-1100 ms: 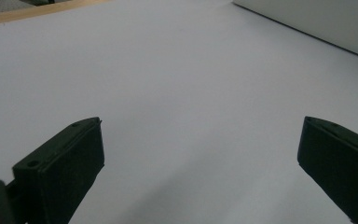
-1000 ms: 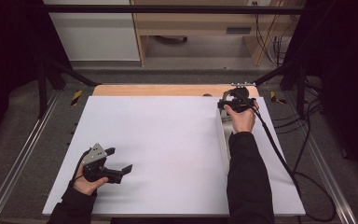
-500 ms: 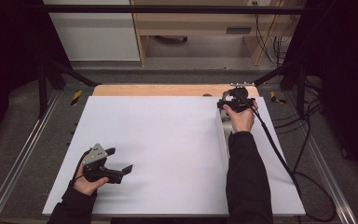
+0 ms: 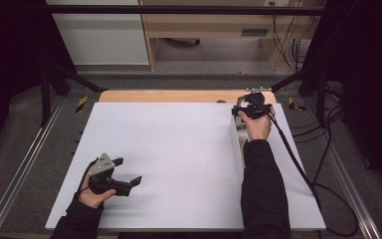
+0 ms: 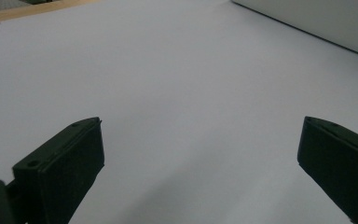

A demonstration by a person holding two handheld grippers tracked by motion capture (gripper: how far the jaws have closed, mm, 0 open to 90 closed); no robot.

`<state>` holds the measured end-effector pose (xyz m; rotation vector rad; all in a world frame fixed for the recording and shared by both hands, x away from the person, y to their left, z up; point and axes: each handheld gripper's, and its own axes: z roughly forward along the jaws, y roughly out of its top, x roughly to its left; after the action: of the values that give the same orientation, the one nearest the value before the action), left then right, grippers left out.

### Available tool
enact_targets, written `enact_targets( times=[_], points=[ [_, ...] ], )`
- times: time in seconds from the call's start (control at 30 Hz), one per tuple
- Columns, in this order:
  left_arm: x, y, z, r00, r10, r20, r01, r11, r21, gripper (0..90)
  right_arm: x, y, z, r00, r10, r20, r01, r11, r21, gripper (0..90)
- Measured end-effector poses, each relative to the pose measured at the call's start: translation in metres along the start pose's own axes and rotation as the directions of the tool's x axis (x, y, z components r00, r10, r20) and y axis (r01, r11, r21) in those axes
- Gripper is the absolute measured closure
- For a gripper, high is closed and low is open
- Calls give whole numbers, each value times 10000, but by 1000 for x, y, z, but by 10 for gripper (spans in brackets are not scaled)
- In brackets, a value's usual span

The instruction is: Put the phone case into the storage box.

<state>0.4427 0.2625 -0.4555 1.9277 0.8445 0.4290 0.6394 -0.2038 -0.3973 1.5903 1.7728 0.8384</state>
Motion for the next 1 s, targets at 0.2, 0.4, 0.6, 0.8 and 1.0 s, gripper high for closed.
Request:
enact_targets(
  times=[0.2, 0.4, 0.6, 0.8, 1.0],
  points=[
    [0, 0, 0, 10000, -3, -5, 3, 10000, 5, 1, 0, 0, 0, 10000, -13, -60, 12, 9999, -134, 108],
    [0, 0, 1, 10000, 5, 5, -5, 10000, 27, 1, -1, 3, -3, 9995, -172, -278, 153, 9977, -664, 46],
    [0, 0, 0, 10000, 5, 6, -5, 10000, 21, 1, -2, 4, -7, 9993, -343, -153, 323, 9930, -1140, 26],
    [0, 0, 0, 10000, 3, -2, -3, 10000, 5, 1, -4, 8, -17, 9987, -465, -215, 427, 9871, -1543, 26],
    [0, 0, 0, 10000, 9, 4, -9, 10000, -51, 1, -3, 14, -33, 9959, -710, -555, 586, 9781, -1996, 26]
  ],
)
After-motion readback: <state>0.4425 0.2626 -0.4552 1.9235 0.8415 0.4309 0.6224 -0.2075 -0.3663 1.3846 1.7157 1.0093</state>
